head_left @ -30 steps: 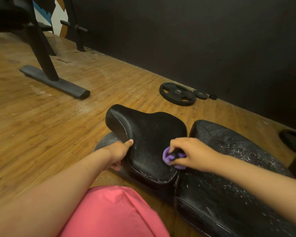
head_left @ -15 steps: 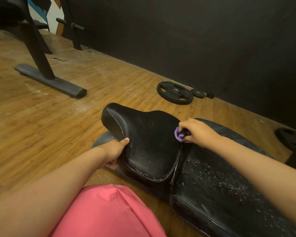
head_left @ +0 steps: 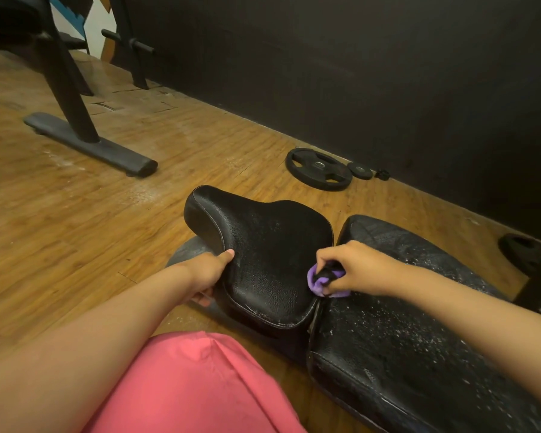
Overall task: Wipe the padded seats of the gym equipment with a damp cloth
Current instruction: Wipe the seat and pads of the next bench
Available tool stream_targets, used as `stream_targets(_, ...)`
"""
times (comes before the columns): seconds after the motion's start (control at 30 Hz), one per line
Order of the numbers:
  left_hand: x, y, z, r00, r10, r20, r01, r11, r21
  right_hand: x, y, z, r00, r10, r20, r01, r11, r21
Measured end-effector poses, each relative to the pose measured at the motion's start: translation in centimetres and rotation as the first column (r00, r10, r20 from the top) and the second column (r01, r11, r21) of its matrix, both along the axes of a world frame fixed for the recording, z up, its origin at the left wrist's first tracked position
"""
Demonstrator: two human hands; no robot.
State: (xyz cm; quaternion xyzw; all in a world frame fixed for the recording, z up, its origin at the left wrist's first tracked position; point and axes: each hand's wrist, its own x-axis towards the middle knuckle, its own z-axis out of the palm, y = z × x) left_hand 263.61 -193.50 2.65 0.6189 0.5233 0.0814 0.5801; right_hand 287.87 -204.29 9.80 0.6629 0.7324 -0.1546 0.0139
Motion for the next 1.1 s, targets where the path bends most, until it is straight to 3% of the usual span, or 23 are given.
stream_targets(0.17,-0.1,0.0,0.0,1.000,-0.001,-0.004,0.001,1.000,0.006,0.5,0.8,1.2,0.993,-0.076,-0.095,0.068,0.994,-0.087)
stream_targets(0.4,0.1,0.5,-0.6,1.000,-0.013,-0.021,0.013,1.000,-0.002,2.1,0.8,3.8,0.906,-0.256,-0.338,0.120,0.919,-0.375)
stream_targets(0.53,0.2,0.7,-0.7,1.000,-0.014,-0.027,0.014,1.000,-0.009,2.5,1.0,4.0,0.713,-0.406,-0.571,0.062,0.848,-0.526)
stream_targets(0.6,0.2,0.7,-0.6,0.999,-0.011,-0.032,0.011,1.000,-0.010,2.5,1.1,4.0,0.656,-0.448,-0.607,0.035,0.822,-0.569)
stream_targets(0.67,0.2,0.7,-0.6,0.999,-0.009,-0.035,0.009,1.000,-0.011,2.1,1.2,4.1,0.748,-0.407,-0.525,0.059,0.827,-0.559)
stream_targets(0.77,0.2,0.7,-0.6,0.999,-0.005,-0.034,0.005,1.000,-0.017,1.8,1.5,3.9,0.922,-0.284,-0.263,0.166,0.904,-0.395)
stream_targets(0.9,0.2,0.8,-0.8,0.999,-0.011,-0.036,0.010,1.000,-0.016,1.4,2.2,3.8,0.977,-0.209,-0.042,0.197,0.960,-0.198)
stream_targets(1.1,0.3,1.0,-1.1,0.999,-0.015,-0.048,0.014,1.000,-0.015,0.0,3.2,3.2,0.970,-0.108,0.218,0.157,0.962,-0.222)
